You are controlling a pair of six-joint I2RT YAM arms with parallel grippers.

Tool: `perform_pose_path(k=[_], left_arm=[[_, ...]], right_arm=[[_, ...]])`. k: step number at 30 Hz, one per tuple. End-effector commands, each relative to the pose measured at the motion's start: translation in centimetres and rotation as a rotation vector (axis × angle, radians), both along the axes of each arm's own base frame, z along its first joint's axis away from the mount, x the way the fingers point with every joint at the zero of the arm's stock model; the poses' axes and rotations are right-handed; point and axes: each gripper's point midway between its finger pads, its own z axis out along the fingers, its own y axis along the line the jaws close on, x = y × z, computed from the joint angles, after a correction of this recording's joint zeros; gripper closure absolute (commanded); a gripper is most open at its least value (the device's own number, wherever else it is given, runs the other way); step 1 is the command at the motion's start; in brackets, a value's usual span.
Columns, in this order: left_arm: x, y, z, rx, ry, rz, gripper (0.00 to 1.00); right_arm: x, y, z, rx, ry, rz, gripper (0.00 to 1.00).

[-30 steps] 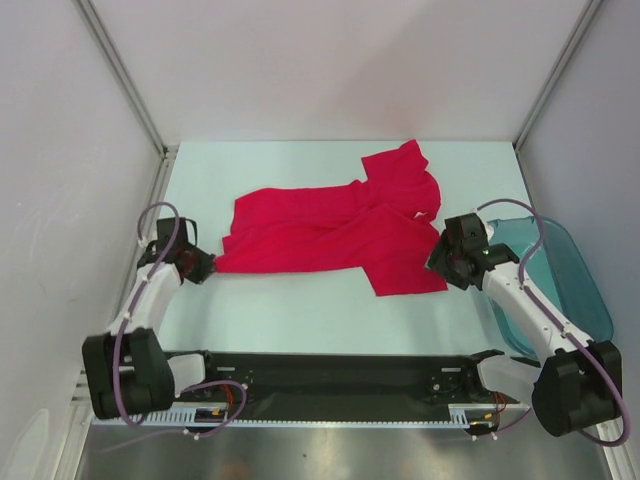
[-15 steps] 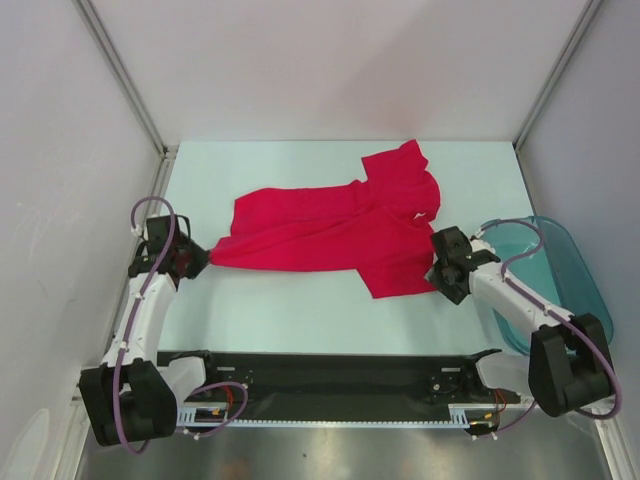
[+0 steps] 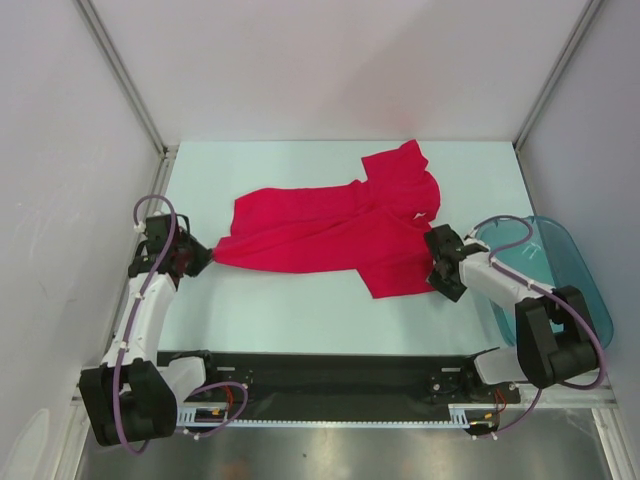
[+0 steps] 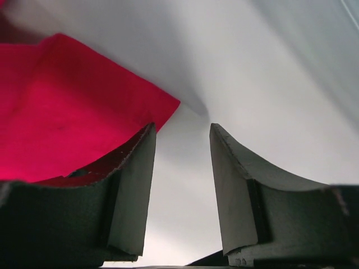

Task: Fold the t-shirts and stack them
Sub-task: Flatten the tshirt out

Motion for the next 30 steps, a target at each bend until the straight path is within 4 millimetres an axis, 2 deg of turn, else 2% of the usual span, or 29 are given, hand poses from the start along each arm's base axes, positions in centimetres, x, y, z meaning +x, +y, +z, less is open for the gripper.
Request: perform_pose_path(k=[1, 4, 12, 17, 19, 26, 29, 30], left_arm=[[1.2, 0.2, 1.7, 0.014, -0.062, -0.028, 1.0], [1.3, 0.1, 1.7, 0.01, -0.066, -0.032, 1.0], [1.3, -0.1, 1.6, 0.003, -0.064, -0.038, 1.0], [1.3, -0.1, 1.7, 0.003, -0.064, -0.036, 1.0], [1.3, -0.1, 1.7, 0.002, -0.064, -0.037, 1.0], [1.1, -0.1, 1.6, 0.001, -0.061, -0.038, 1.0], [1.2, 0.1, 1.9, 0.016, -0.069, -0.036, 1.0], [1.1, 0.1, 1.9, 0.025, -0.067, -0.044, 1.0]], right_arm=[[2.1, -0.2, 2.0, -0.027, -0.094, -0.013, 0.51], [2.3, -0.3, 2.1, -0.033, -0.099, -0.018, 0.49], [2.9, 0.3, 0.6, -0.034, -0.058, -0.017, 0.48], [2.4, 0.5, -0.3, -0.046, -0.023, -0.022, 0.51], [2.1, 0.2, -0.7, -0.059, -0.011, -0.035, 0.56], [2.0, -0.3, -1.7, -0.089, -0.002, -0.038, 0.58], [2.5, -0.5, -1.3, -0.099, -0.029, -0.021, 0.82], [2.7, -0.6, -1.0, -0.107, -0.042, -0.019, 0.96]])
